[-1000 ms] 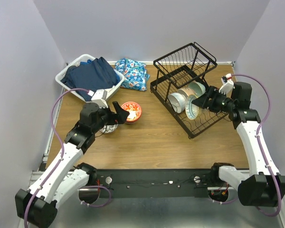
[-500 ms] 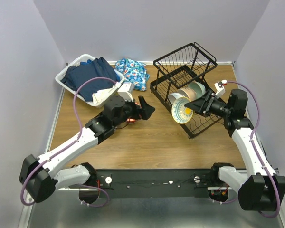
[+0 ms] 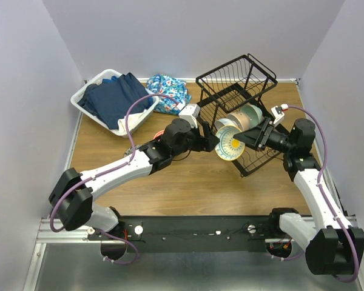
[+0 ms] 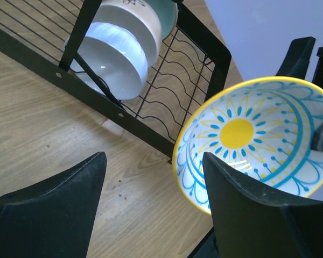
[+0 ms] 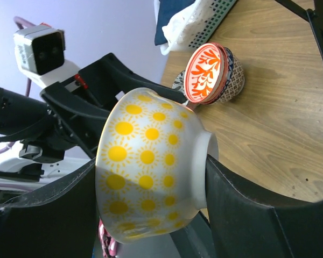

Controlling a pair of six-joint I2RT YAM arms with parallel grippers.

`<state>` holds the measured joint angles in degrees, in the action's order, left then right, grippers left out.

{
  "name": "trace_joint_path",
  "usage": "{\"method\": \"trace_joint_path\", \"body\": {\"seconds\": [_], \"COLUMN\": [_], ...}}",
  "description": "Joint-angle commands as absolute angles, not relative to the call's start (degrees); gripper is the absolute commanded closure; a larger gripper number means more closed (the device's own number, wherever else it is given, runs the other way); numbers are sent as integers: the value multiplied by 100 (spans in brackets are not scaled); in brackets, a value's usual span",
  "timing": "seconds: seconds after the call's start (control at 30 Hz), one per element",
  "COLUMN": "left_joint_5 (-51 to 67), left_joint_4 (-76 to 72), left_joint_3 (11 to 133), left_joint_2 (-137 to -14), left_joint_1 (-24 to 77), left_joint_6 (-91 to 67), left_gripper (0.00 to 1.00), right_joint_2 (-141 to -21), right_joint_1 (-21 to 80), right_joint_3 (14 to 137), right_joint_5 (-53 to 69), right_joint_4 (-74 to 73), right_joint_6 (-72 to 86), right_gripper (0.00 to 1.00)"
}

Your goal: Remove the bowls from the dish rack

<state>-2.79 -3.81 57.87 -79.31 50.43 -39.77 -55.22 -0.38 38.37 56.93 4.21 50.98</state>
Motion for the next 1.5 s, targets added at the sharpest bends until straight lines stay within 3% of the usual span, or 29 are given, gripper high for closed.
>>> {"method": "trace_joint_path", "body": {"seconds": [0.0,0.27,0.43,0.5,0.6,0.63,0.7,0.73,0.83,1.17,1.47], "left_joint_5": [-229,246,351,334,247,211,71,44,-184,-746,-1301], "left_joint_4": [-553,-747,-940,-1028,-1133,-1151,-1151,-1134,-976,394,2433], "left_joint_3": [6038,6082,5959,5871,5731,5687,5590,5555,5458,4958,4360], "left_joint_2": [-8235,-8578,-8552,-8464,-8306,-8262,-8113,-8060,-7849,-6524,-4941], "left_joint_1": [5124,5150,5150,5150,5150,5159,5142,5133,5046,4237,2866], "left_joint_6": [-4210,-4499,-4562,-4535,-4448,-4412,-4333,-4281,-4228,-4113,-4315], "left_gripper": [24,54,83,100,100,100,100,100,100,100,100], "right_joint_2": [-5335,-5317,-5335,-5335,-5352,-5379,-5396,-5423,-5475,-5730,-6082], "right_joint_1": [-18,-9,-9,-18,-18,-18,-18,-18,-9,-9,-9], "right_joint_3": [3718,3665,3621,3604,3603,3621,3665,3691,3937,4544,4702], "right_joint_5": [5959,5994,5977,5968,5941,5915,5898,5880,5758,5485,5344], "right_joint_4": [896,1019,1072,1081,1002,967,845,757,186,-896,-1143], "right_joint_6": [5370,5493,5502,5502,5415,5379,5248,5169,4677,3578,3120], "right_gripper": [68,68,66,62,48,38,28,17,1,0,0]}}
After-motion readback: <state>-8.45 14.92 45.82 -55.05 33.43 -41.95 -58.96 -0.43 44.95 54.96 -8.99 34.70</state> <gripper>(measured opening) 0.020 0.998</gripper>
